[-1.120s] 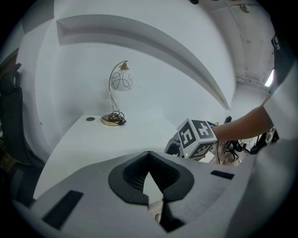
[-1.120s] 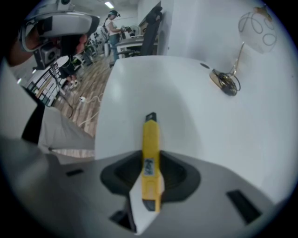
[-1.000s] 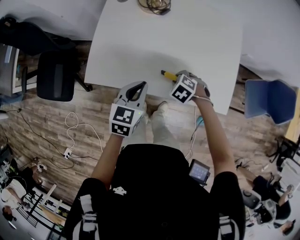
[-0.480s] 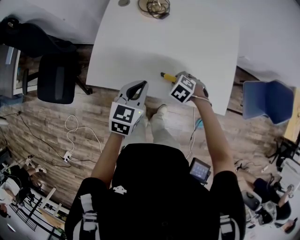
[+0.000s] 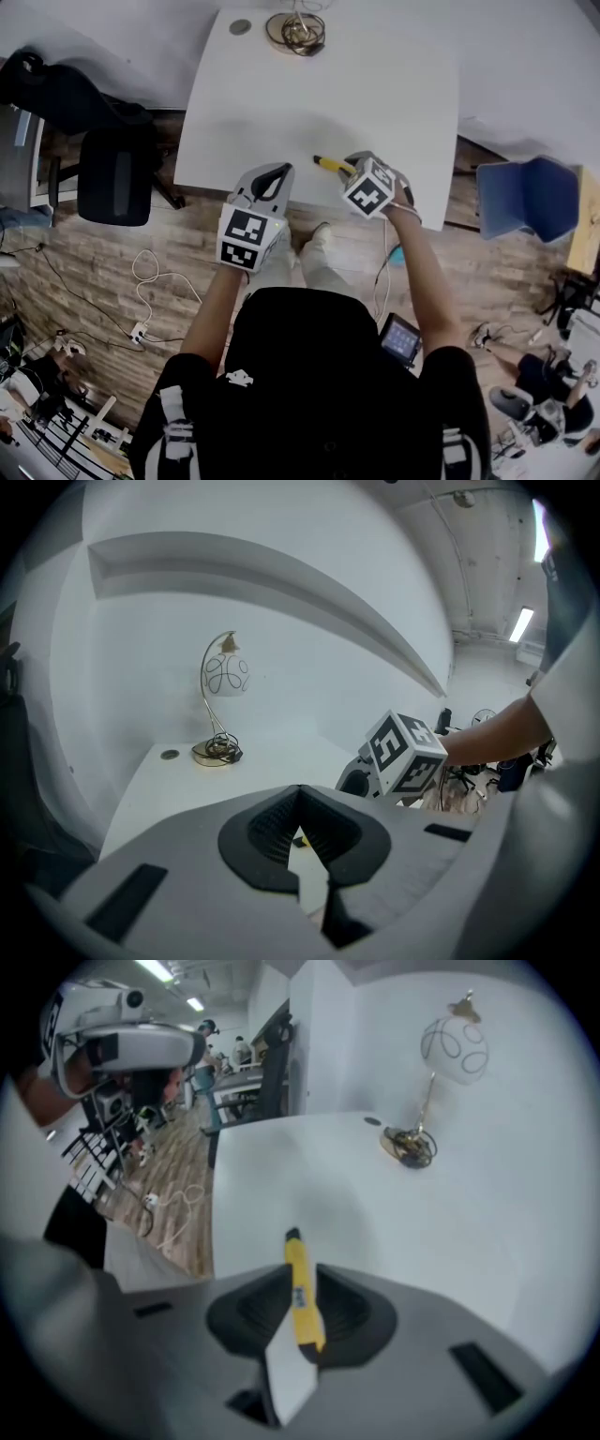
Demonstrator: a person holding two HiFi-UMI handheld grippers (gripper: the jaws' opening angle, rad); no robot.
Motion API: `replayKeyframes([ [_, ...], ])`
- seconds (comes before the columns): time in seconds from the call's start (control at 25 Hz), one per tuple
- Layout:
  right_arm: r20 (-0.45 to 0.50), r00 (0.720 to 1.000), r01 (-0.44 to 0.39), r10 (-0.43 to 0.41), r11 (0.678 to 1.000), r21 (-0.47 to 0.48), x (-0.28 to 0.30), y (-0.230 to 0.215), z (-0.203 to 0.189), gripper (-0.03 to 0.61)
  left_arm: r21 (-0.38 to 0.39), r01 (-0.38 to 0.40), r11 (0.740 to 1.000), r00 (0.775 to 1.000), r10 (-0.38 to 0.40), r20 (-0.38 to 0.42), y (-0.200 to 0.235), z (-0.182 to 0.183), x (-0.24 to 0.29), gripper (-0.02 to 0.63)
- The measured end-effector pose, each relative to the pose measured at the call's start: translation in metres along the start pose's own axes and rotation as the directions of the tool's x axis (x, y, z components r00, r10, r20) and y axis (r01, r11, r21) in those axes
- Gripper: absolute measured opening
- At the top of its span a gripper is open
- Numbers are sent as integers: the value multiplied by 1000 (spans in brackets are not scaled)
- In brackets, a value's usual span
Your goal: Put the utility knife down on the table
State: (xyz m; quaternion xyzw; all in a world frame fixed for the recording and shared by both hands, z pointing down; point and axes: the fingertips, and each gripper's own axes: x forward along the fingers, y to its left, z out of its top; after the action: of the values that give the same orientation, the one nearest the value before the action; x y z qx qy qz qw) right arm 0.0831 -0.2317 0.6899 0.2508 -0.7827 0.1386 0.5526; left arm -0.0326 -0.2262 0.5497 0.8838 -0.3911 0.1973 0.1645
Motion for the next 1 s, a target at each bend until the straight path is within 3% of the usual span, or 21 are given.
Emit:
replayKeyframes([
  [0.24, 163, 984, 59, -77, 992, 114, -49, -7, 14, 61, 42, 8, 999, 999, -10, 42, -10, 28, -5, 15],
  [0.48, 302, 934, 126, -191, 967, 221, -107, -26, 31, 41, 88, 7, 996, 995, -16, 101, -15, 61, -9, 15],
  [0.72, 428, 841, 197, -330, 925, 326, -169, -42, 46, 35, 142, 0, 990, 988, -21, 150, -22, 91, -19, 15],
  [1.0, 529, 706, 242, -472, 862, 446, -238, -53, 54, 34, 188, -11, 982, 973, -33, 227, -35, 128, -35, 15],
])
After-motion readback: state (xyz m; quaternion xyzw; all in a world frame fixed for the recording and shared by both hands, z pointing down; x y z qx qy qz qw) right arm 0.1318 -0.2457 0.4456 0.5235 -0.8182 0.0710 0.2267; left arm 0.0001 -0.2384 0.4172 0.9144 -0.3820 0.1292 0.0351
